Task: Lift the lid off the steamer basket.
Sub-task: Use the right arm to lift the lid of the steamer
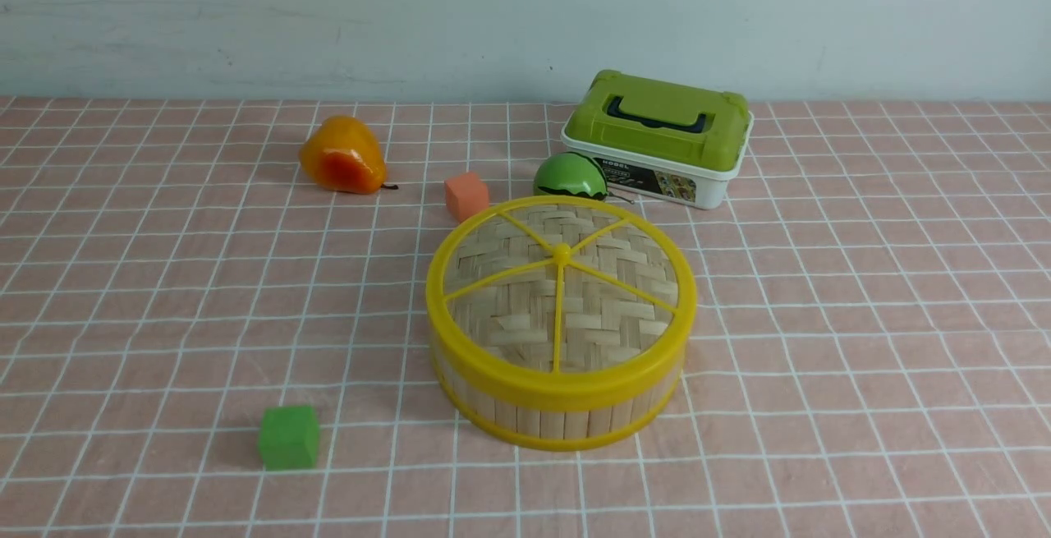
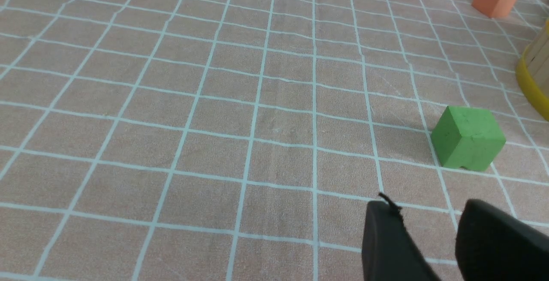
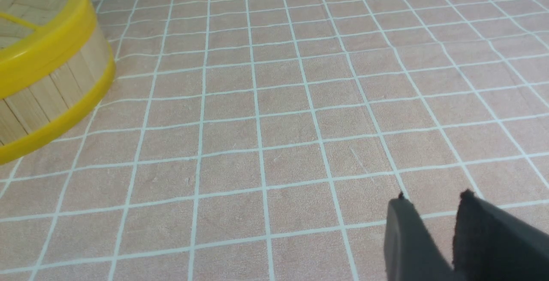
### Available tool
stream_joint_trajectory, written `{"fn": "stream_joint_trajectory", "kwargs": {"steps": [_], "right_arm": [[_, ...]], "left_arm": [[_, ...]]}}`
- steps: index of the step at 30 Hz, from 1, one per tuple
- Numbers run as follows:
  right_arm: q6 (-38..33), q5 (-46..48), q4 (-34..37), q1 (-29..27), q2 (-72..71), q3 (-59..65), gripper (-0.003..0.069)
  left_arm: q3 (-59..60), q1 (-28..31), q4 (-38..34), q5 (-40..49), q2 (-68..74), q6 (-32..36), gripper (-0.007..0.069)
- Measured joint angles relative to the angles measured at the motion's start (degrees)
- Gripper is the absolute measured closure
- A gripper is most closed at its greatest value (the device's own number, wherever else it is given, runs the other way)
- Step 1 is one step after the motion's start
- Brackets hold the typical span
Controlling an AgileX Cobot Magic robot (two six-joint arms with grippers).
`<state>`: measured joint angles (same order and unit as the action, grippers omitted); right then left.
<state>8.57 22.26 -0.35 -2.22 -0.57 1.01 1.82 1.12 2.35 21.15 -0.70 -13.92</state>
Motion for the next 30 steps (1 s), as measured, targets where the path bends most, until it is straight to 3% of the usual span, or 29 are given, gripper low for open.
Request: {"fn": "stream_joint_trajectory", "kwargs": {"steps": [6,10,12,13,14,17,26,30], "right_arm": [[0.07,0.00,0.96,0.00,0.00,0.00,0.0501],[6.98,0.14,14.40,0.00,0.00,0.00,0.0494],[14.08,0.85,26.61,0.00,0.00,0.07,0.0489],[14.75,0.95,26.61,0.00,0.00,0.07,0.0489],[19.36,1.23,34.94,0.00,0.00,0.28,0.0487],[22.69,1.39,42.79,0.00,0.00,0.50,0.0488],[21.27,1.66,41.05,0.00,0.00,0.50,0.0484],[15.50,1.68,40.41,0.00,0.00,0.50,0.0480]], "left_arm": [[0.00,0.00,0.00,0.00,0.00,0.00,0.0384],[0.00,0.00,0.00,0.00,0.00,0.00,0.0384],[0.00,0.00,0.00,0.00,0.00,0.00,0.0384],[0.00,0.00,0.00,0.00,0.00,0.00,0.0384],[0.00,0.00,0.00,0.00,0.00,0.00,0.0384],[0.00,0.00,0.00,0.00,0.00,0.00,0.0384],[0.00,0.00,0.00,0.00,0.00,0.00,0.0384],[0.00,0.00,0.00,0.00,0.00,0.00,0.0384]]}}
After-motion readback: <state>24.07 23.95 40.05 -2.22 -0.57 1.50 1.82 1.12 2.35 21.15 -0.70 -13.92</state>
